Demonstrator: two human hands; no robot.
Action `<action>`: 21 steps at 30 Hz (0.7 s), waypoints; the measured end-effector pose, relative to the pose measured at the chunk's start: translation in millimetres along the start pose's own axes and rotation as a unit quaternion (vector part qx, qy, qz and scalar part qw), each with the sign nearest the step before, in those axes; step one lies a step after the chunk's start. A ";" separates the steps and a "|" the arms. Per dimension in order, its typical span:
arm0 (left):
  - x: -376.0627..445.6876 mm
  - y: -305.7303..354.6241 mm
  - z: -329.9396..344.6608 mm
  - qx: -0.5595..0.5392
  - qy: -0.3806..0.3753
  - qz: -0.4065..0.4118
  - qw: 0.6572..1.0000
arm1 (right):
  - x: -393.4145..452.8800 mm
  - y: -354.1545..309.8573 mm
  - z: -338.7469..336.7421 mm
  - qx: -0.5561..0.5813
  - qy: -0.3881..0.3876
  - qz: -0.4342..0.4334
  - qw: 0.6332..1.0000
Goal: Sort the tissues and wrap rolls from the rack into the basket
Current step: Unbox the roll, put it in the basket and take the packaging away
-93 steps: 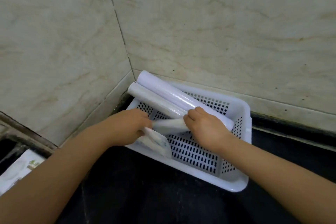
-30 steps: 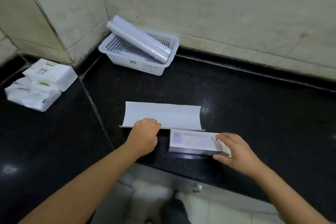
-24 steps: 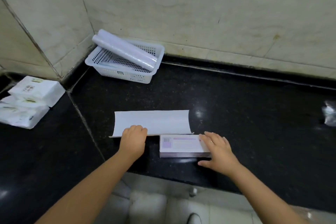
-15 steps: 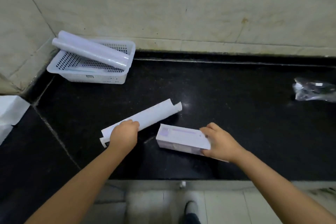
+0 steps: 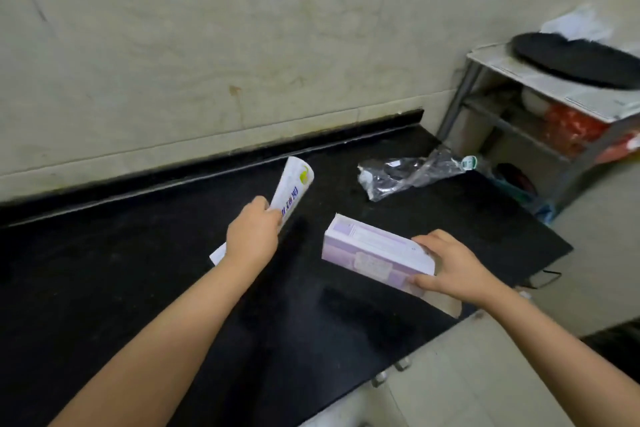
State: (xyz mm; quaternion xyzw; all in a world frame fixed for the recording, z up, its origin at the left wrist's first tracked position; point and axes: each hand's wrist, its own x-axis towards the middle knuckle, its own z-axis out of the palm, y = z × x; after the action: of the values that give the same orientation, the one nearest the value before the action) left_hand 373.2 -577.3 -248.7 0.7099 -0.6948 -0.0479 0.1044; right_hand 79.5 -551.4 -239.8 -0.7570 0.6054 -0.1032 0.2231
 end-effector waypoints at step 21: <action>202.9 212.2 156.1 0.257 -0.118 0.240 0.929 | -21.9 175.3 -40.0 0.120 0.108 0.271 0.949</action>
State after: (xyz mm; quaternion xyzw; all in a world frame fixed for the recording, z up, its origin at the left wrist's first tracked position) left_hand 138.8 -794.9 -339.5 0.5139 -0.8402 0.0750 -0.1557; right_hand -95.5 -568.2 -283.2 -0.5159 0.7915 -0.1921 0.2655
